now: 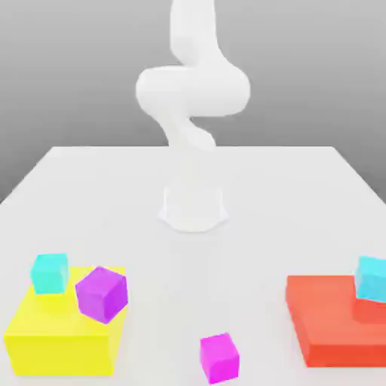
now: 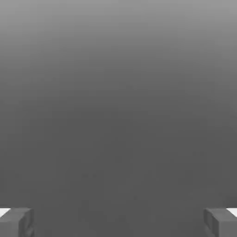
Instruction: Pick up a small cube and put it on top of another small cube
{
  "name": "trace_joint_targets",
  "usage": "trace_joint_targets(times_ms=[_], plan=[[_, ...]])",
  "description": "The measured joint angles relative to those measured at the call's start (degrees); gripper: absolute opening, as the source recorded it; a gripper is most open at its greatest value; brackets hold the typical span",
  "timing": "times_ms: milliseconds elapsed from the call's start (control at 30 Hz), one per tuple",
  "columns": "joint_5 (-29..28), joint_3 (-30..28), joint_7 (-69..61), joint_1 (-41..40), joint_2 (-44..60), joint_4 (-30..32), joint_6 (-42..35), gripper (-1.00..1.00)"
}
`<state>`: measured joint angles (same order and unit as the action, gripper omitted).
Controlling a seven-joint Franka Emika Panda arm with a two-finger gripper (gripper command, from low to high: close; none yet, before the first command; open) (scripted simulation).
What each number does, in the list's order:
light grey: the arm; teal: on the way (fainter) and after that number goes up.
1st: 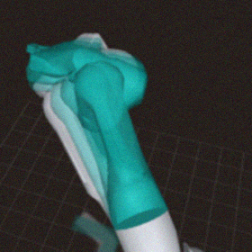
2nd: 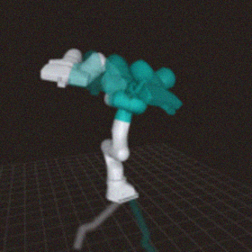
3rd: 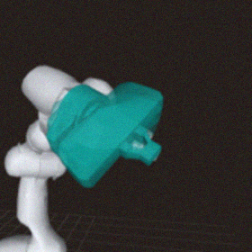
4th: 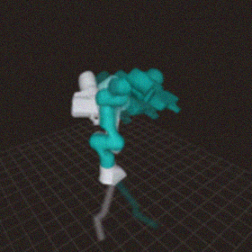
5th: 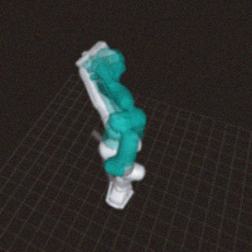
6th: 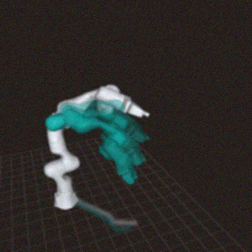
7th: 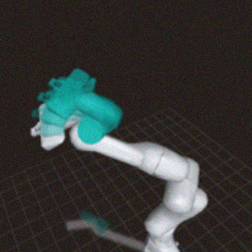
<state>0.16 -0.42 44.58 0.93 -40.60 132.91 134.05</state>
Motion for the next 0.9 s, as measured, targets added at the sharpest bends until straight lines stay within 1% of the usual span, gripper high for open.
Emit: trace_joint_targets(times_ms=[533,800,900], plan=[[1.7,-0.8,-8.6,4.0,33.6,7.3,14.6,0.00],[0.7,-0.3,-11.5,4.8,50.2,10.9,21.9,0.00],[0.4,-0.2,-11.9,4.9,56.4,10.9,25.8,0.00]])
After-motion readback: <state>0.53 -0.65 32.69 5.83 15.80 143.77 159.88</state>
